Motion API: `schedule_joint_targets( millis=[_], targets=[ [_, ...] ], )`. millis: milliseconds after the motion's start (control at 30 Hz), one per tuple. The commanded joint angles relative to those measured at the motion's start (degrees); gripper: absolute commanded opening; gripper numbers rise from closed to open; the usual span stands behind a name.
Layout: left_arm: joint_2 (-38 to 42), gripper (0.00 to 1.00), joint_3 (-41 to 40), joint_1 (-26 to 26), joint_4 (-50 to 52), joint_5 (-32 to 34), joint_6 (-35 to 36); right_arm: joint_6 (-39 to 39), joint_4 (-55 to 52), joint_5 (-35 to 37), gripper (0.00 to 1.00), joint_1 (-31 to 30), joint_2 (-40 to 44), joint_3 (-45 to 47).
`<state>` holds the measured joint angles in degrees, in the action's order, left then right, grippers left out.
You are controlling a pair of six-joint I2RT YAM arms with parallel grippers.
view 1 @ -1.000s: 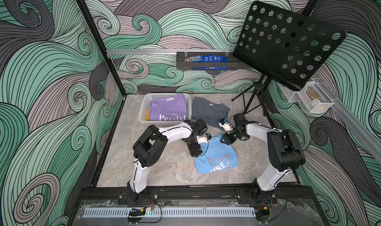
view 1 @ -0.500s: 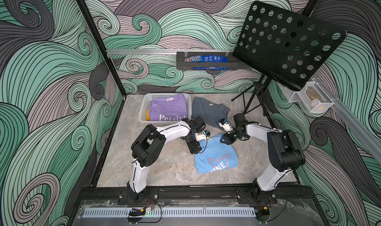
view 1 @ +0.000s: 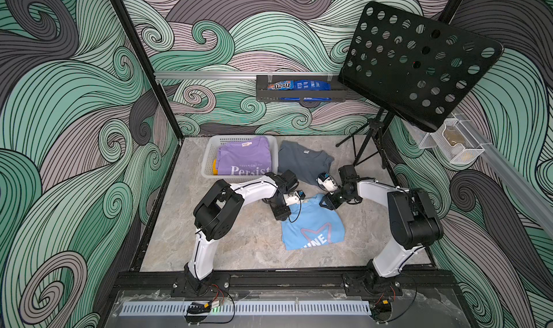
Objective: Put the folded t-shirts into the basket
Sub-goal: Pick up the T-shirt from the center of the board.
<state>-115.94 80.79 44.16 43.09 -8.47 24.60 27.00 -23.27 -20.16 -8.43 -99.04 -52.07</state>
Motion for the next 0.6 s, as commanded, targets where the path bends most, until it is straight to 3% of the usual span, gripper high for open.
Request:
schedule_joint_targets(
  millis=[0,267,400,567],
  targets=[
    [-2.6,0.41,-1.7,0.1,-1.2,-3.5,-1.8,-0.8,-4.1,-1.7,0.41,-0.8,-2.6,2.3],
    [-2.3,0.01,-0.4,-0.4,-1.9,-6.5,-3.7,-2.5,-2.0,-7.9,0.14,0.5,-0.2,2.4],
    [0.8,0.0,-0.1,-2.7,-1.1,-10.2,-2.0,-3.1,-0.4,-13.1,0.01,2.5,4.2,2.2],
    [5.3,0.0,-0.2,-6.4,-0.3,-14.6,0.2,-4.1,2.7,-19.4,0.0,3.0,10.2,2.9]
  ],
)
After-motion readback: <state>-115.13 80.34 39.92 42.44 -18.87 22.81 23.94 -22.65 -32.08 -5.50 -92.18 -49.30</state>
